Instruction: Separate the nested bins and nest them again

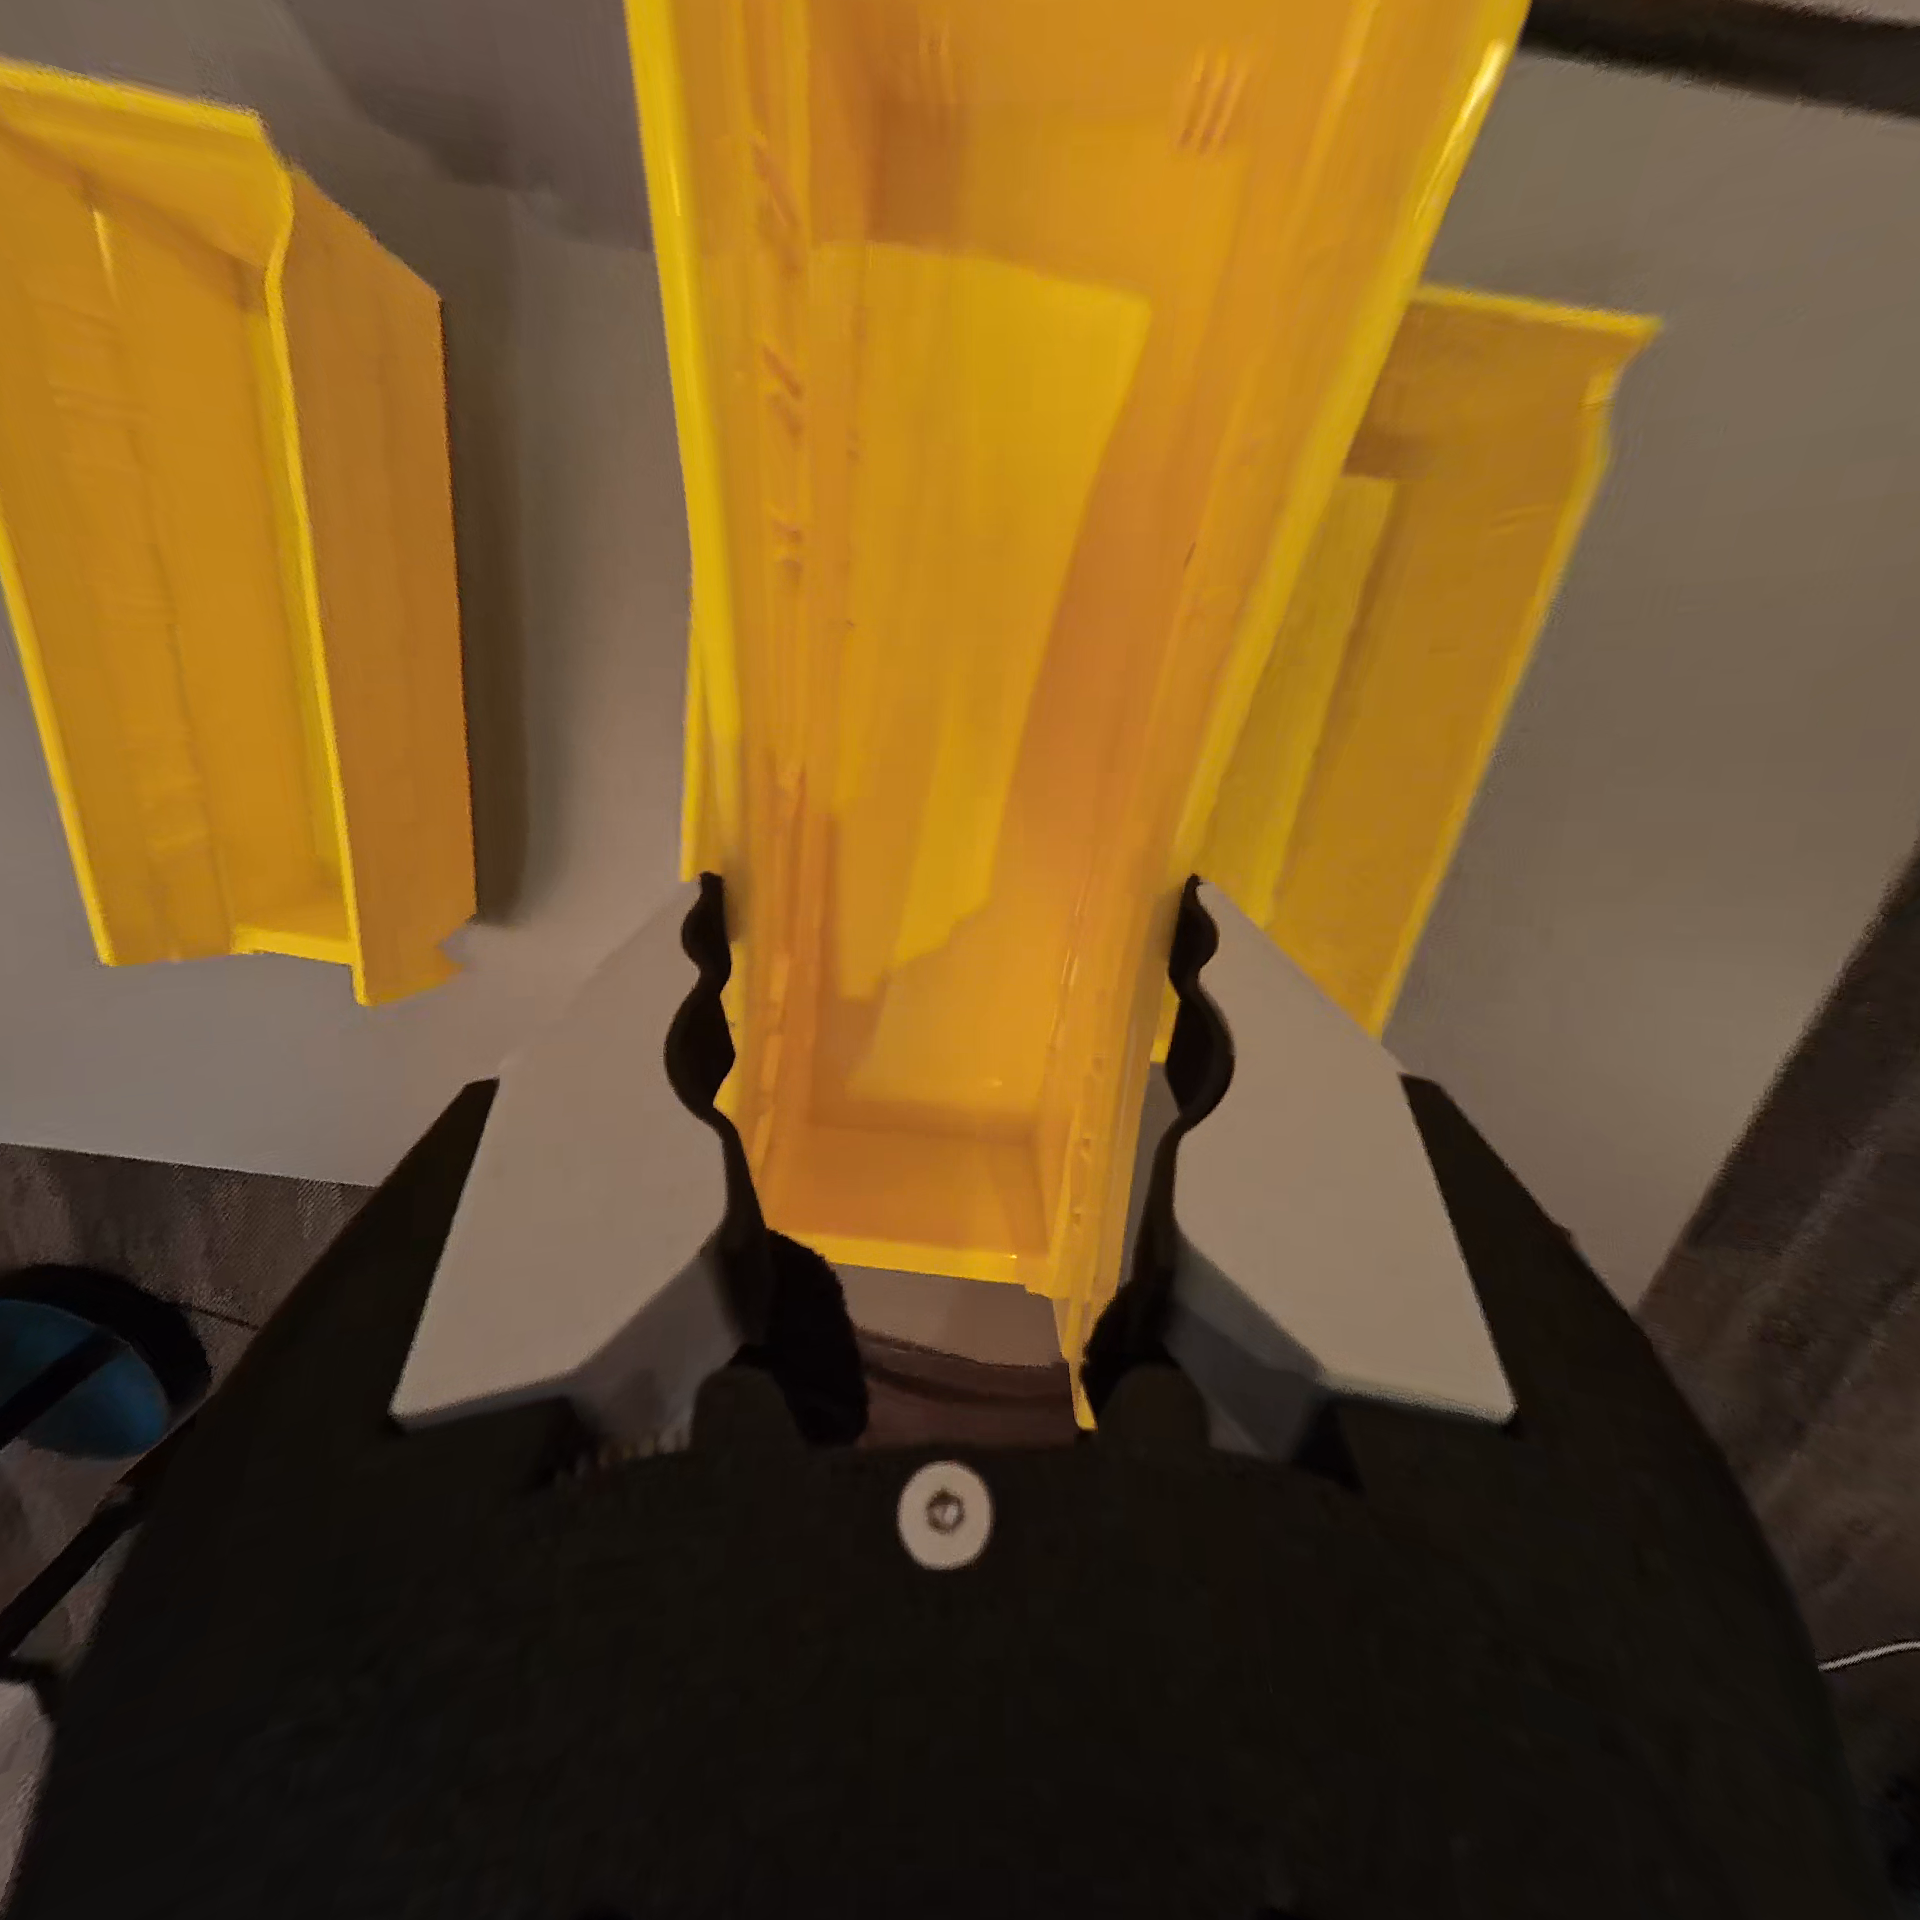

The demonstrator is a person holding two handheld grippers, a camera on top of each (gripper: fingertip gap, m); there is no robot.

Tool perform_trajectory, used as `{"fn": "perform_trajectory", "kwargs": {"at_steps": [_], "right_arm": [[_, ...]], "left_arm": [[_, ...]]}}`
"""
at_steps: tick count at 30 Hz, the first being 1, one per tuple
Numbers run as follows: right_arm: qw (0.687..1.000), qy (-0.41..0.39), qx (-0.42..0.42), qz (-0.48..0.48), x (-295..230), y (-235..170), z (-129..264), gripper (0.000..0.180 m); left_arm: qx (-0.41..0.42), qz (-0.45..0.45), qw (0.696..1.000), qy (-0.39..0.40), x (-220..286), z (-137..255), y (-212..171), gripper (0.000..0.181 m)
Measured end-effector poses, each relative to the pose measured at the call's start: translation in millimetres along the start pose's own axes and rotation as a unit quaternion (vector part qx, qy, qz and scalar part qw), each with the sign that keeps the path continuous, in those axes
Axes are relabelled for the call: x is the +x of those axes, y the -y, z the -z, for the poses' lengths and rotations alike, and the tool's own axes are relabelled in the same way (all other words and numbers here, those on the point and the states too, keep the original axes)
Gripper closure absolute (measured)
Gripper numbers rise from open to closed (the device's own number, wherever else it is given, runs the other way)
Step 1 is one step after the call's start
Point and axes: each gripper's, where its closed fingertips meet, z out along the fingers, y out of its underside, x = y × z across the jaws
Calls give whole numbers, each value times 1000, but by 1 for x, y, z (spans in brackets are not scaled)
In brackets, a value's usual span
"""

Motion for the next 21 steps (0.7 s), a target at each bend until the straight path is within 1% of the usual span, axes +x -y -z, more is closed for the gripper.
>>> {"fn": "perform_trajectory", "kwargs": {"at_steps": [3,5,7,9,11,14,18,21], "right_arm": [[1000,-14,17,-14,53,2,32,93],[999,-26,25,-27,94,0,43,93],[998,-45,24,-31,136,-7,44,92],[997,-68,20,-34,176,-14,35,93],[996,-77,7,-39,210,-22,17,93],[997,-59,-10,-57,244,-34,-24,92],[996,-53,-39,-57,278,-53,-92,92],[997,-34,-41,-59,291,-60,-132,90]], "left_arm": [[0,9,1000,-6,1,1,-1,130],[-2,12,1000,-9,3,0,-1,130],[-5,10,1000,-10,5,-2,-1,130],[-9,3,1000,-7,6,-4,-2,130],[-10,-5,1000,0,6,-5,-3,130],[-12,-5,1000,6,4,-6,-3,130],[-20,-5,1000,12,2,-8,-5,130],[-25,-6,999,20,0,-8,-7,130]]}}
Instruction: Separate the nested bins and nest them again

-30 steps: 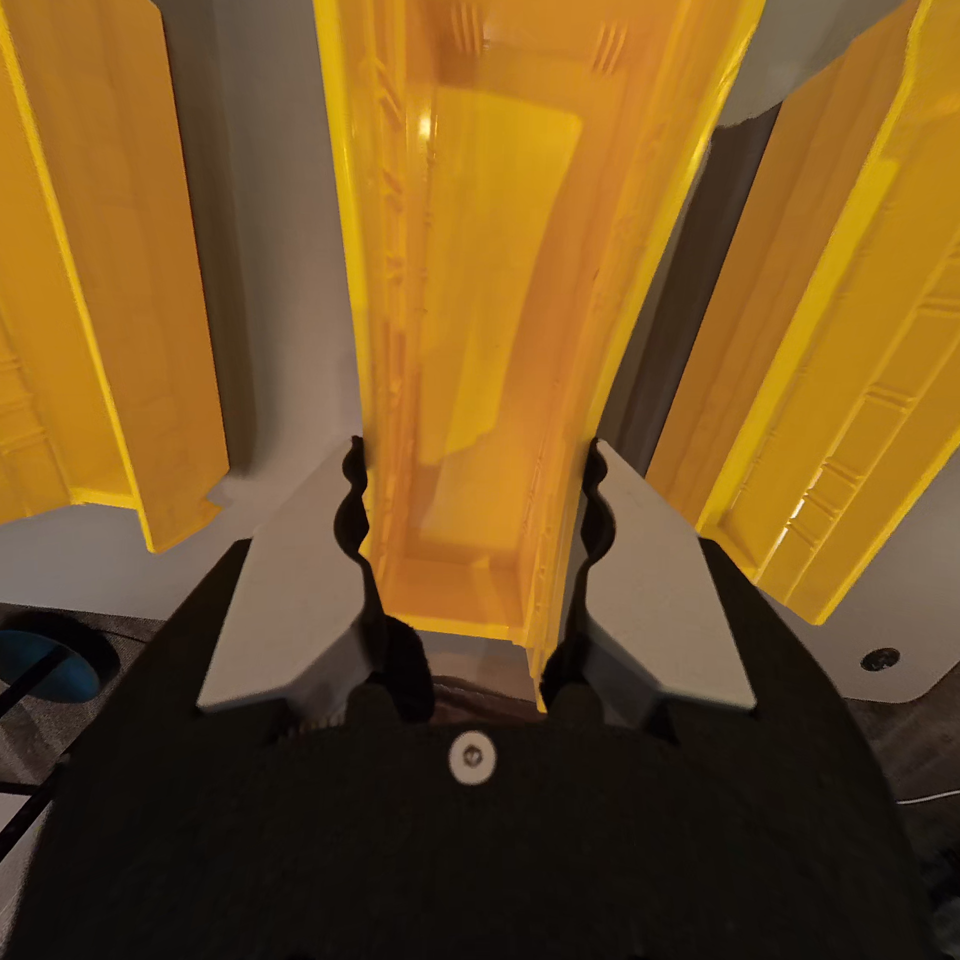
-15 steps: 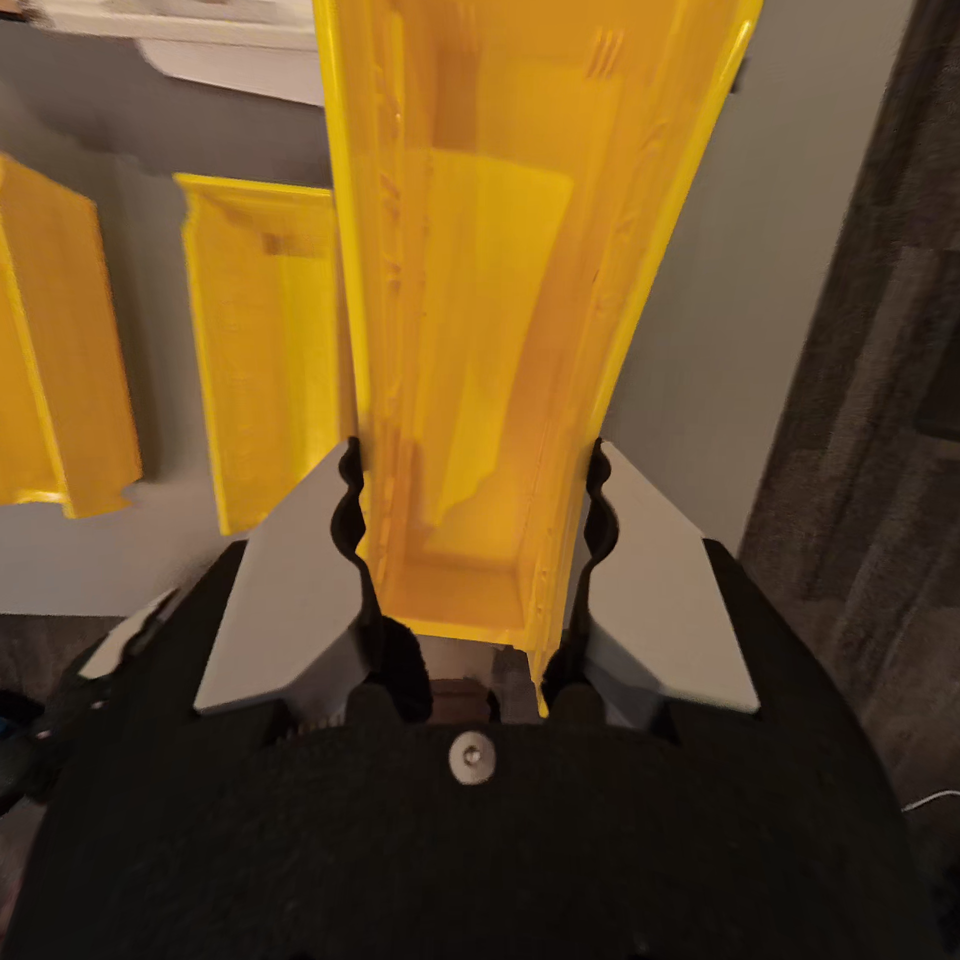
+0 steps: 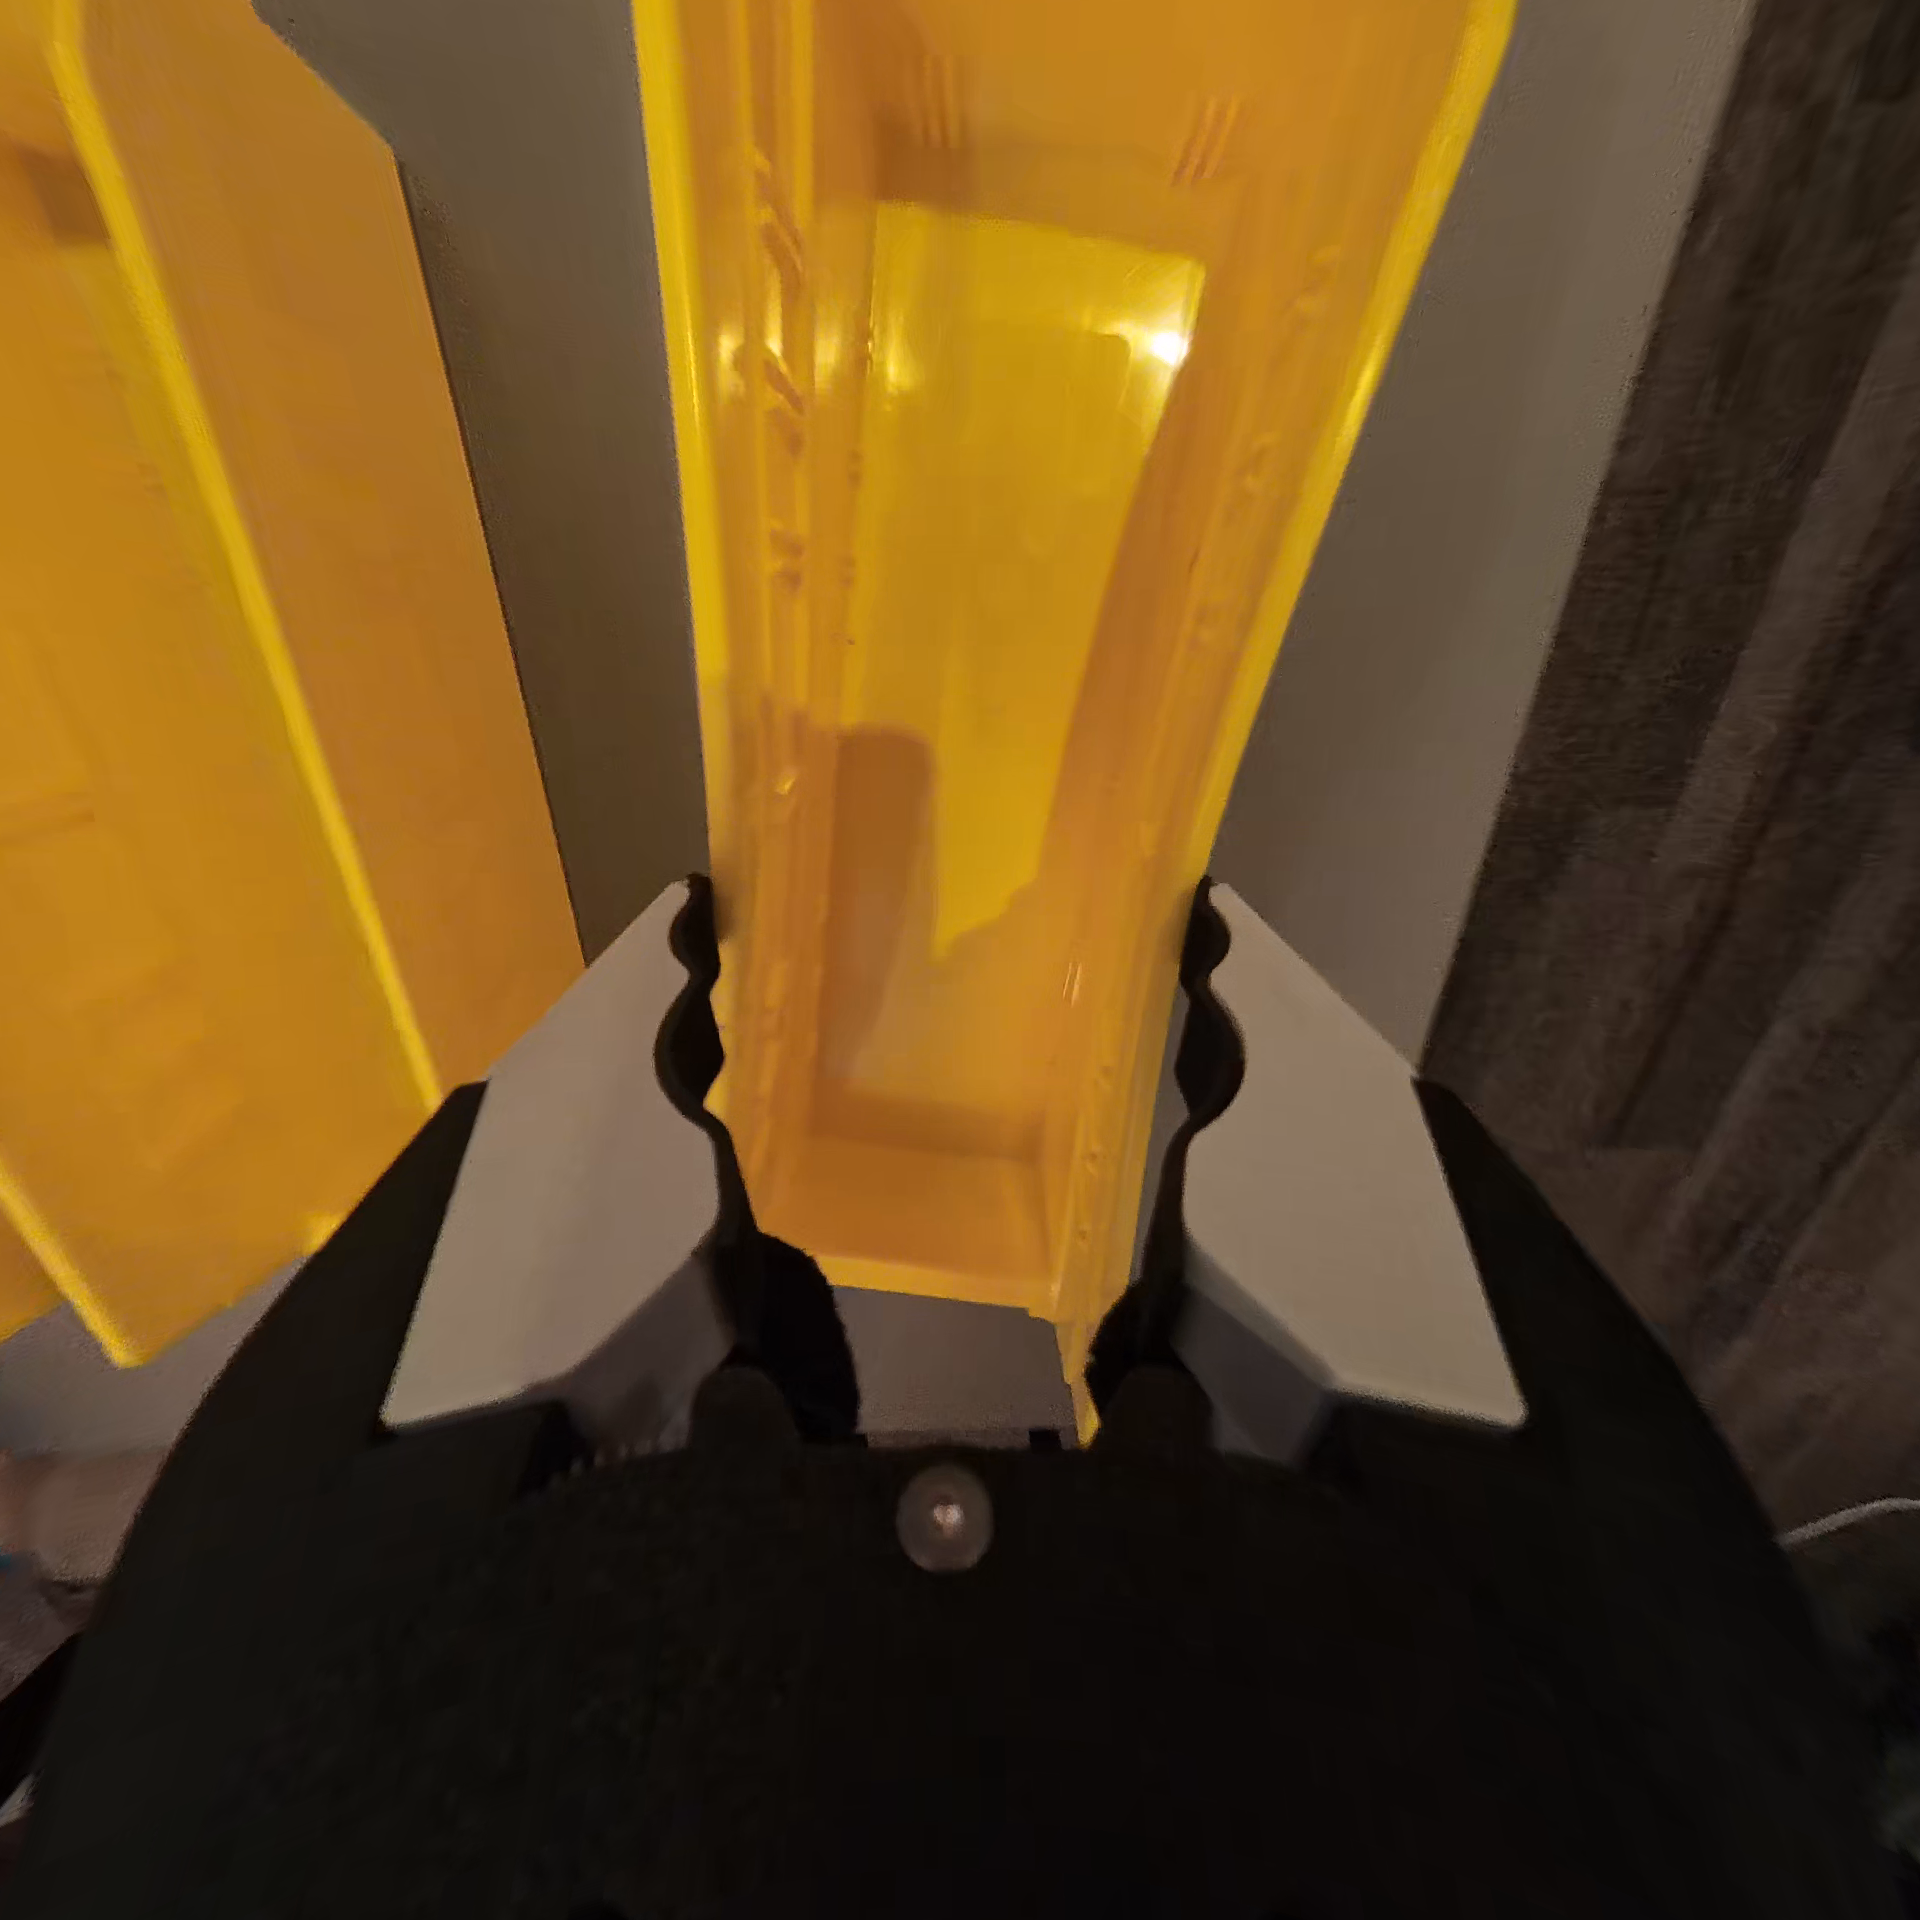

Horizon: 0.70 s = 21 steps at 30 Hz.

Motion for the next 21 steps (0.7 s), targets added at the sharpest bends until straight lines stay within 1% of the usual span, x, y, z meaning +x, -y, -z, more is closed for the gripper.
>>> {"fn": "perform_trajectory", "kwargs": {"at_steps": [2,4,5,8,10,12,13,15,16,17,19,21], "right_arm": [[1000,27,3,2,-3,1,-19,86],[998,38,41,-2,-4,11,-21,84],[998,36,43,10,-4,11,-21,83],[998,37,37,46,-7,7,-23,69],[997,33,40,59,-8,4,-23,63],[995,7,72,69,-5,6,-18,59],[993,-12,97,73,-4,7,-11,56],[980,-52,174,82,-8,7,15,55],[970,-58,222,84,-16,2,34,56],[955,-49,279,85,-30,-6,53,60],[919,-25,383,92,-59,-38,87,70],[880,1,467,86,-86,-83,103,80]], "left_arm": [[-1,3,1000,-3,2,0,0,130],[-2,4,1000,-4,2,-1,0,130],[1,5,1000,-3,2,0,1,131],[24,11,1000,-2,3,4,10,132],[37,17,999,1,2,7,13,135],[56,21,998,-1,1,13,19,135],[63,22,998,1,-1,16,21,135],[79,22,996,16,-9,23,25,136],[87,23,996,21,-13,26,28,136],[95,25,995,25,-17,29,30,137],[107,26,993,32,-26,33,33,138],[107,33,993,39,-35,35,32,141]]}}
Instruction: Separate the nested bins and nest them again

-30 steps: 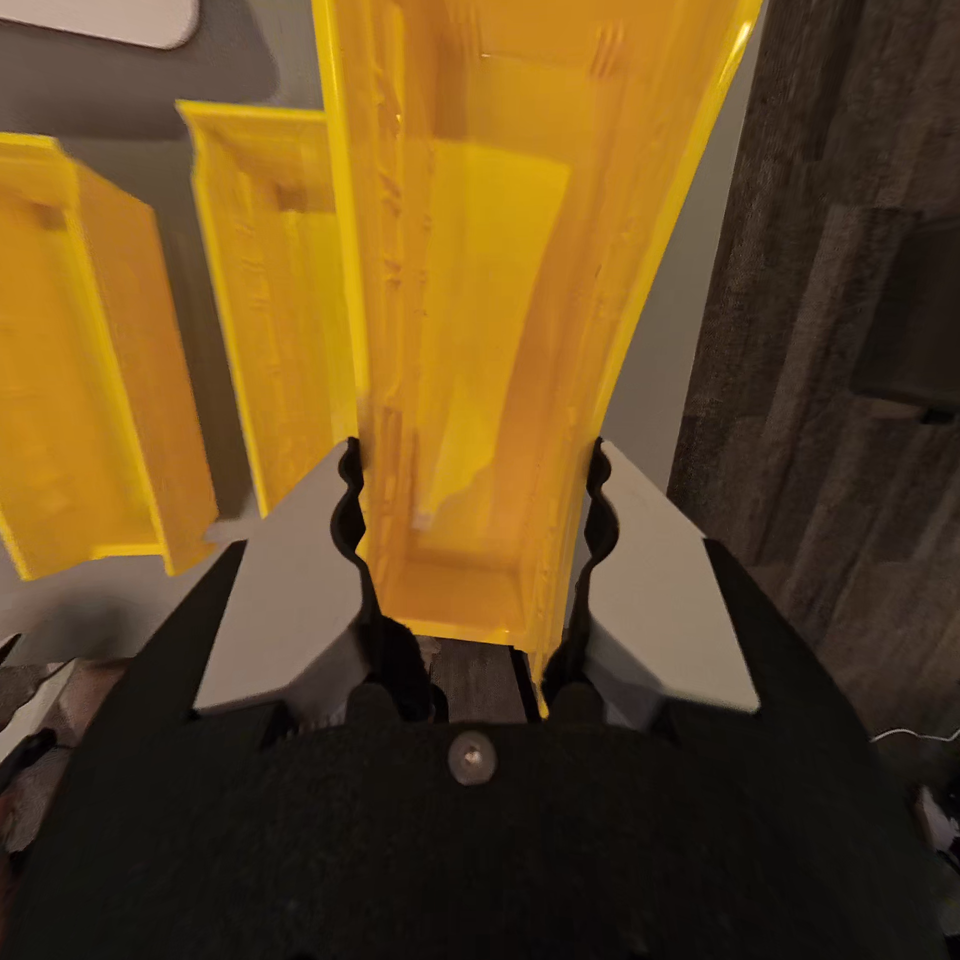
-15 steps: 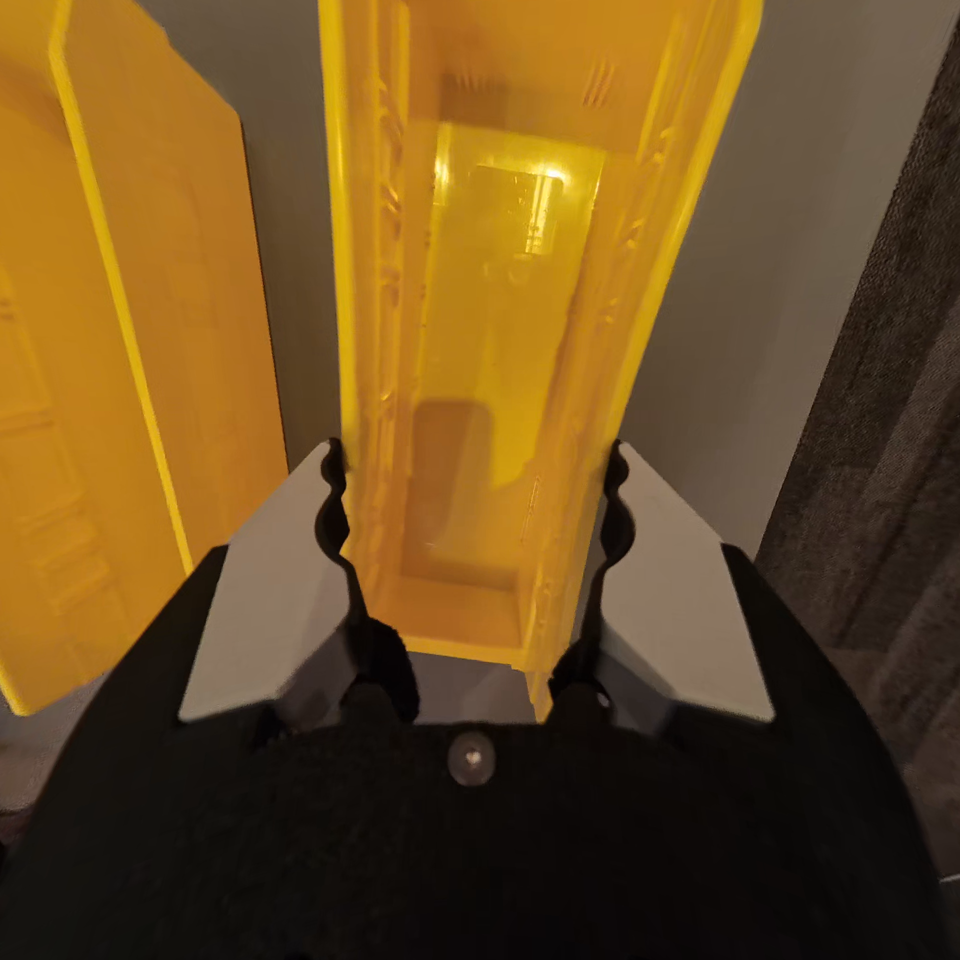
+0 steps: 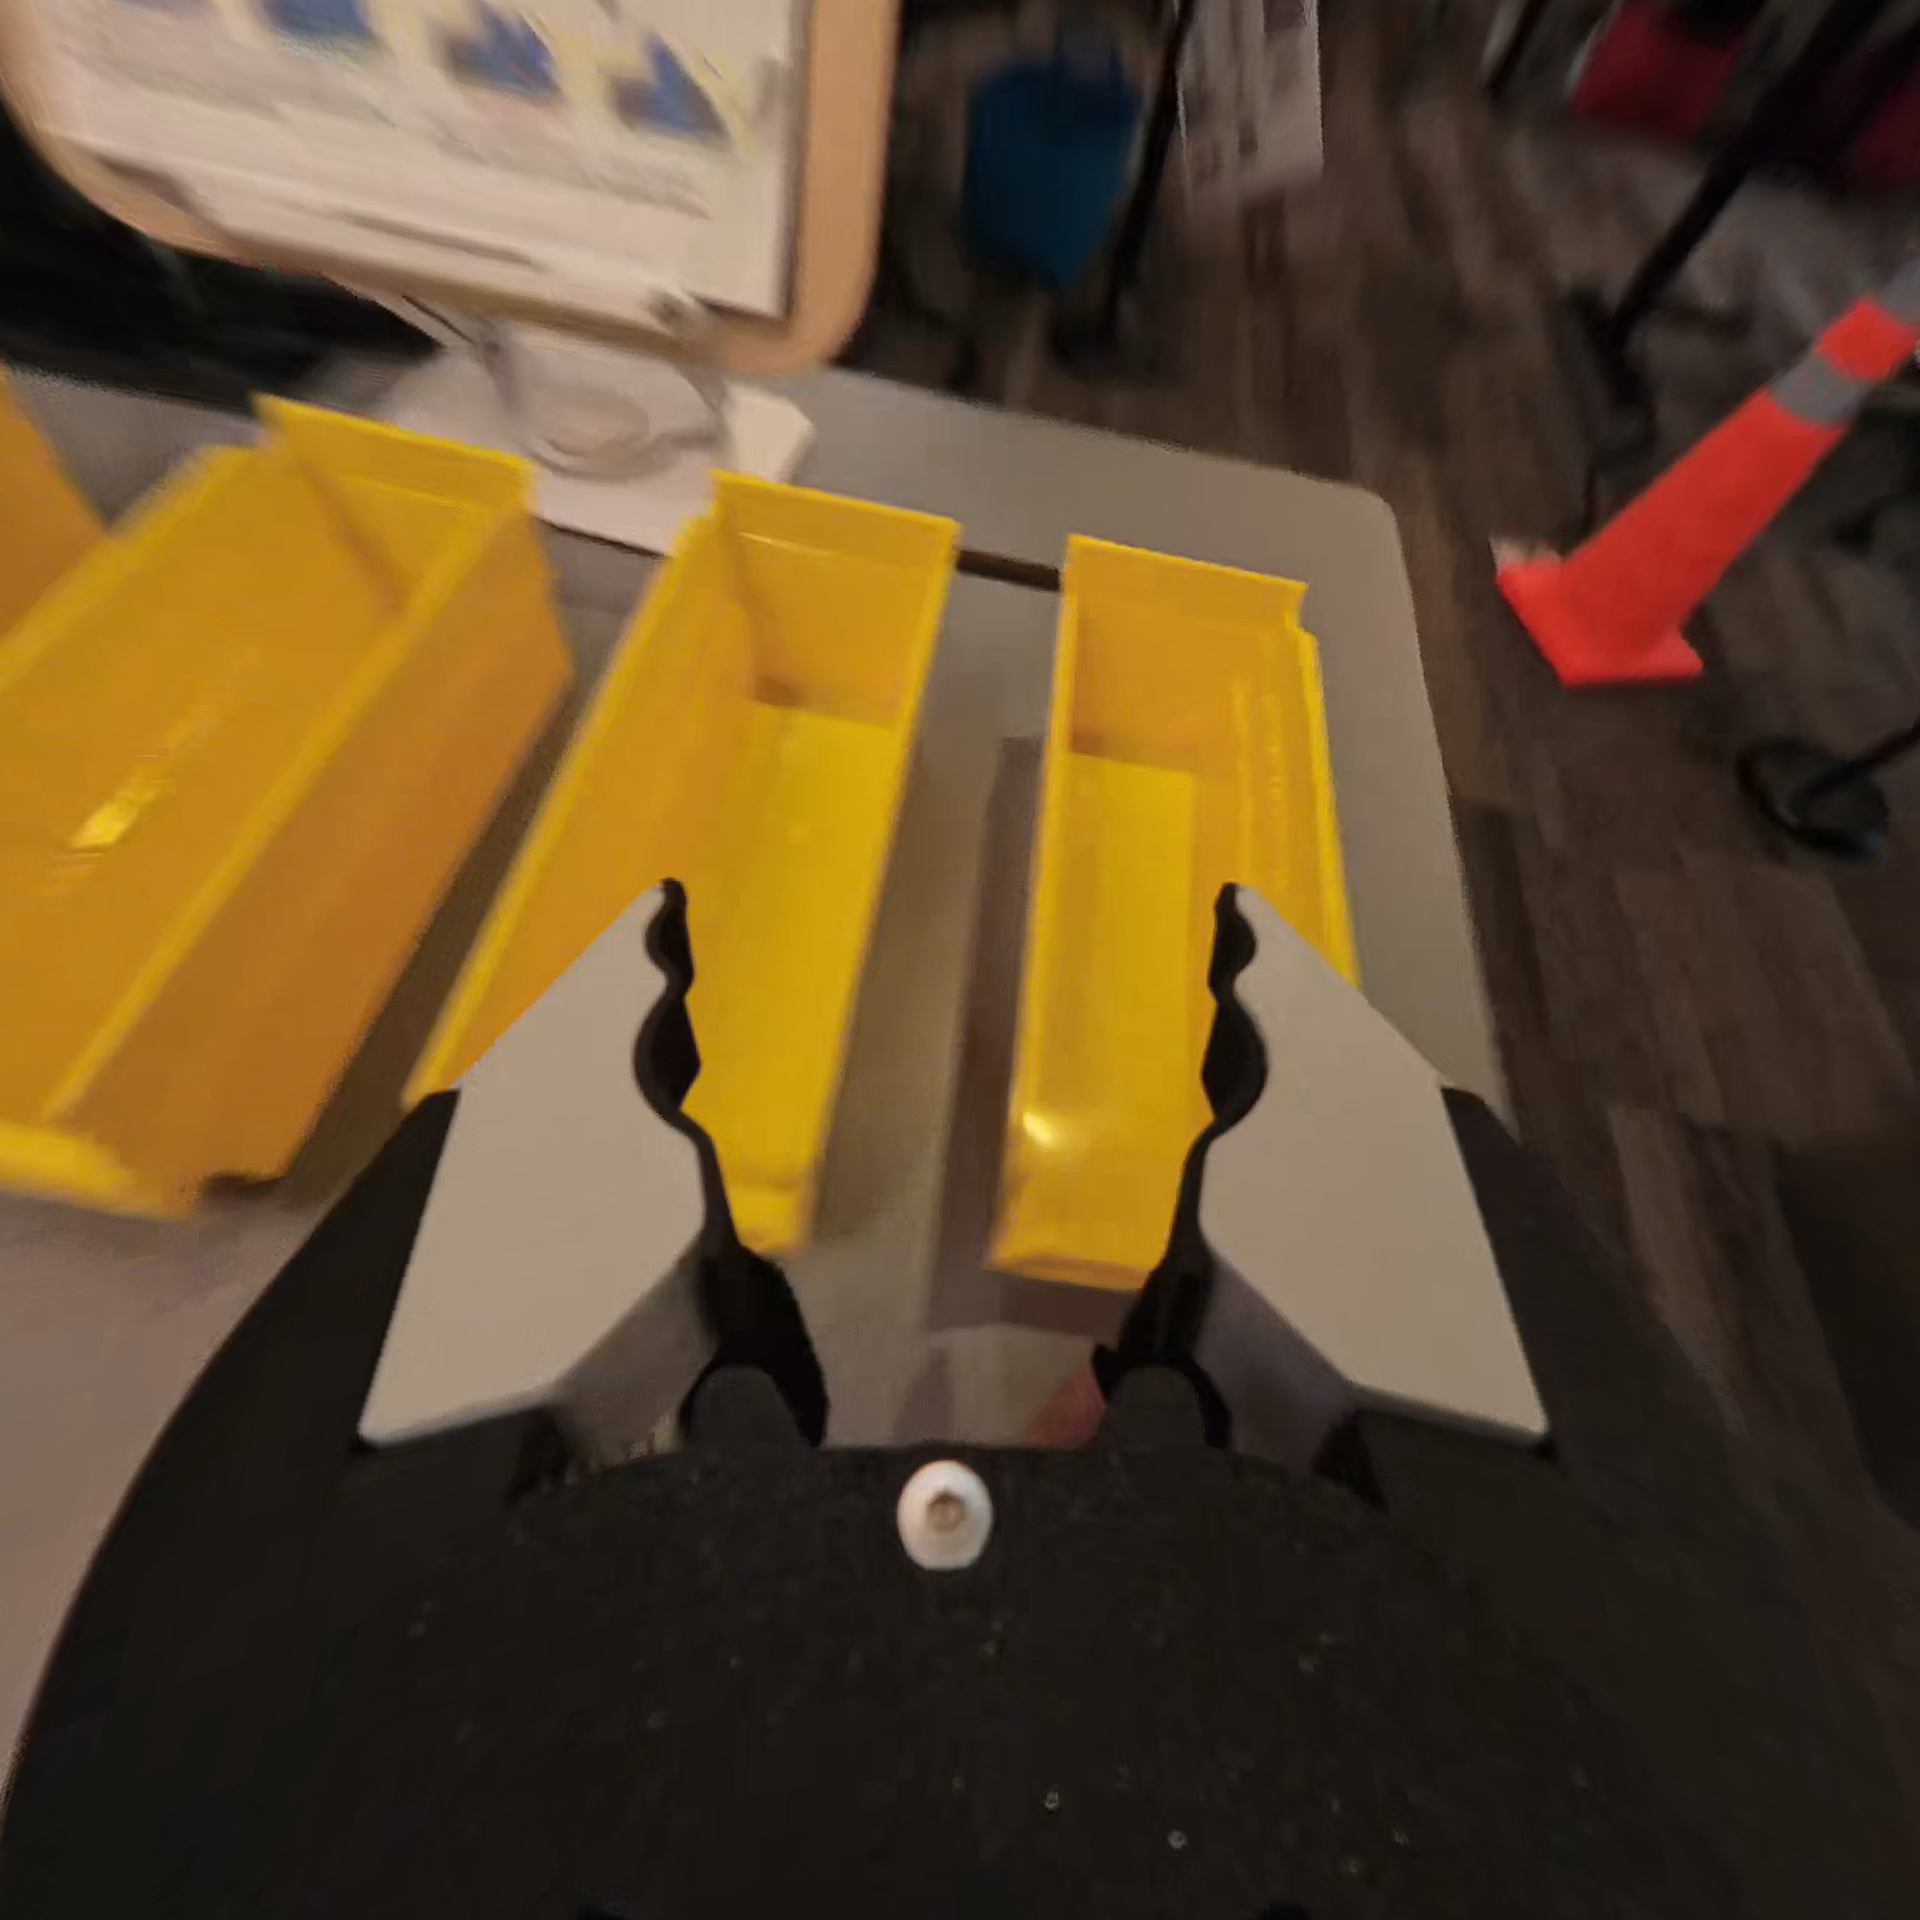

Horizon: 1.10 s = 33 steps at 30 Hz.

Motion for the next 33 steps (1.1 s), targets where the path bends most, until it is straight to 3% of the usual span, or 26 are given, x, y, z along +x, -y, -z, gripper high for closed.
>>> {"fn": "perform_trajectory", "kwargs": {"at_steps": [3,6,8,15,24,33], "right_arm": [[996,31,73,-31,-52,-50,46,105],[992,48,63,-95,-94,-110,66,108],[992,80,35,-87,-120,-127,70,107],[995,97,-3,36,-142,-147,57,104],[984,175,-31,-15,-172,-153,56,108],[987,149,-46,45,-177,-162,50,108]], "left_arm": [[1,17,1000,1,-8,1,1,141],[6,36,999,0,-8,1,2,142],[12,52,998,-24,6,-1,3,143],[-9,7,1000,-28,27,-12,-2,143],[-29,7,999,-29,23,-12,-13,143],[-35,15,999,-31,20,-11,-16,143]]}}
